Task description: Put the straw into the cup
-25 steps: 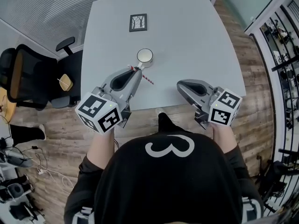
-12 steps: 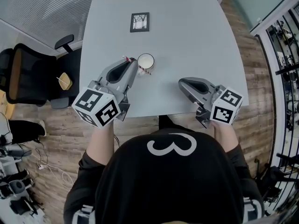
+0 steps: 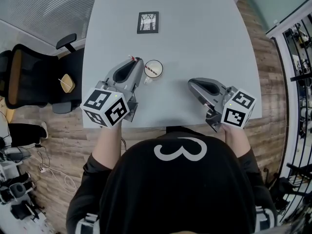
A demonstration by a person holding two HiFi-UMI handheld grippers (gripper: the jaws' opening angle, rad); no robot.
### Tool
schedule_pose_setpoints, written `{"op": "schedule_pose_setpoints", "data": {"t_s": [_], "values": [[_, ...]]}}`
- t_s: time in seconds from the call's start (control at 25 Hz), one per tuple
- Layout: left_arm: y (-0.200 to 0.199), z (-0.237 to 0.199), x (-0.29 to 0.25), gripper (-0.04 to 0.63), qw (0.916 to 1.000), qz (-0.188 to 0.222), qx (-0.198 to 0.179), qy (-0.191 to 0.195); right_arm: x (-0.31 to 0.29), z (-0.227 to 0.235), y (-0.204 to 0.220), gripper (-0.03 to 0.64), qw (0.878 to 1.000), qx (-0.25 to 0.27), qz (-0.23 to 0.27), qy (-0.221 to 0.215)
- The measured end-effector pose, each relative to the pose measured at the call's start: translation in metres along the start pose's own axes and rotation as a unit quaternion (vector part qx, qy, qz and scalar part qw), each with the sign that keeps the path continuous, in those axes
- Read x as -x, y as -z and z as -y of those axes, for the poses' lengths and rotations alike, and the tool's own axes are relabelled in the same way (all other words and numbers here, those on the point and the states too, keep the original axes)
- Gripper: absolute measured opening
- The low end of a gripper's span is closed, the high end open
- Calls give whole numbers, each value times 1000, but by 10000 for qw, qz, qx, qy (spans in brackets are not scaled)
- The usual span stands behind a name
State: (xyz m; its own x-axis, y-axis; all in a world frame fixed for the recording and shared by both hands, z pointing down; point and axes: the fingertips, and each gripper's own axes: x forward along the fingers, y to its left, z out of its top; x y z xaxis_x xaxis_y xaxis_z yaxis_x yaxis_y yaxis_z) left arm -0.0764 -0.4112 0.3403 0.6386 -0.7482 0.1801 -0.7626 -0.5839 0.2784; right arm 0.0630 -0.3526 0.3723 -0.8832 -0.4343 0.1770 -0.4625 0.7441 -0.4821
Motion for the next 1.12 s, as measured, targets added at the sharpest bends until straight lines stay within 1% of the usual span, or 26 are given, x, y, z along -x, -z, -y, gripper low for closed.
{"op": "schedule_pose_setpoints", "data": {"t_s": [0.24,0.6,0.88,1.12], "values": [[15,-30,-13,34,9984,76,513,-225,-9,19,2,12,9999,-108,-85,6],[43,-53,-30,34,9949,-45,902,-455,-16,40,7,12,9995,-270,-142,32],[66,-63,-38,34,9928,-185,1033,-577,-24,51,16,12,9988,-434,-211,12],[83,-63,-44,34,9927,-265,1066,-500,-26,63,23,12,9980,-612,-158,88]]}}
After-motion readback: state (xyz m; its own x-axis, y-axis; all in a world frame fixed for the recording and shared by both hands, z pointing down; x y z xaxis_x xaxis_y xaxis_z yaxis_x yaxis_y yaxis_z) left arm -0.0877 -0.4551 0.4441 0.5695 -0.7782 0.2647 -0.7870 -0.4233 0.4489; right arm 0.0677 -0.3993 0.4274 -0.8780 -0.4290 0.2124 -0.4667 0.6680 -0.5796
